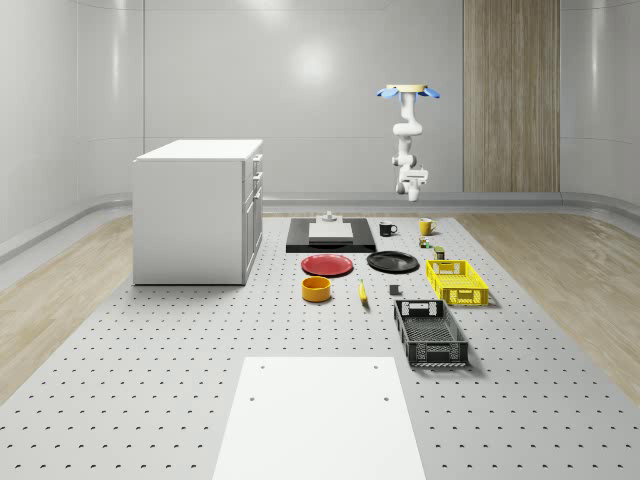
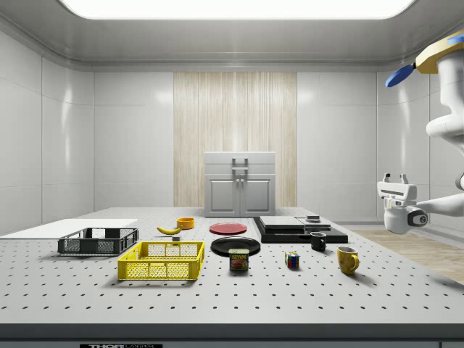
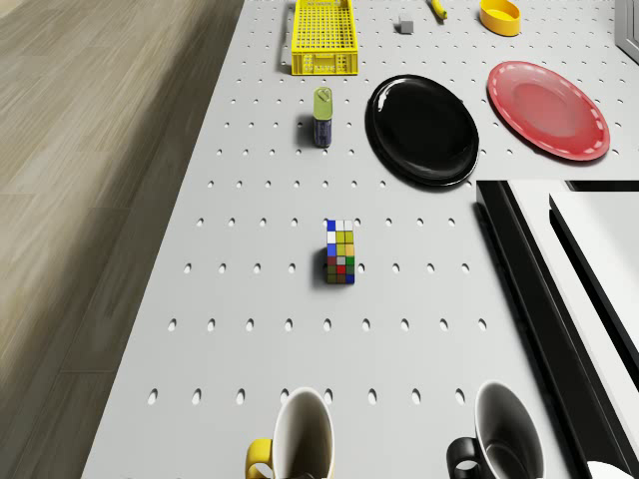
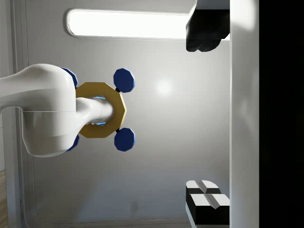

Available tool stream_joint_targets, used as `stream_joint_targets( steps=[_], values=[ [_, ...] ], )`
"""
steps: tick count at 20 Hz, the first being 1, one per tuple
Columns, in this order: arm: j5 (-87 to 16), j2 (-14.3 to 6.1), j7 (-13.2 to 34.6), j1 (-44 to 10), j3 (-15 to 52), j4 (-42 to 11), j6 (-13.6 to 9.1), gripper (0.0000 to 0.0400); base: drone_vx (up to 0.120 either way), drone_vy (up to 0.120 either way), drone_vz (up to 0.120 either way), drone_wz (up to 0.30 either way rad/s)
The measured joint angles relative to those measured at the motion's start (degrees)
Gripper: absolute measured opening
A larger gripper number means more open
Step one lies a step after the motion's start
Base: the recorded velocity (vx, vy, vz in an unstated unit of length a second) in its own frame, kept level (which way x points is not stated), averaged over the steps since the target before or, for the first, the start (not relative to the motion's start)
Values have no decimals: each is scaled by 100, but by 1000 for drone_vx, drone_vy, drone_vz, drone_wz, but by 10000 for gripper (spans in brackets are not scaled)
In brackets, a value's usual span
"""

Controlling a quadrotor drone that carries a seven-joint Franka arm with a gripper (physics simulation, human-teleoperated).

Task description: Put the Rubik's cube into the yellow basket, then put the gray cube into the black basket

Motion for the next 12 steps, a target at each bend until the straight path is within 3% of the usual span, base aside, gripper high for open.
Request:
stream_joint_targets(
  steps=[7, 12],
  values=[
    [-425, -27, 56, -93, 302, -44, 35, 400, 120, 0, 0, 0],
    [-1225, -68, 166, -270, 868, -166, 74, 400, 120, 0, 0, 0]
  ],
)
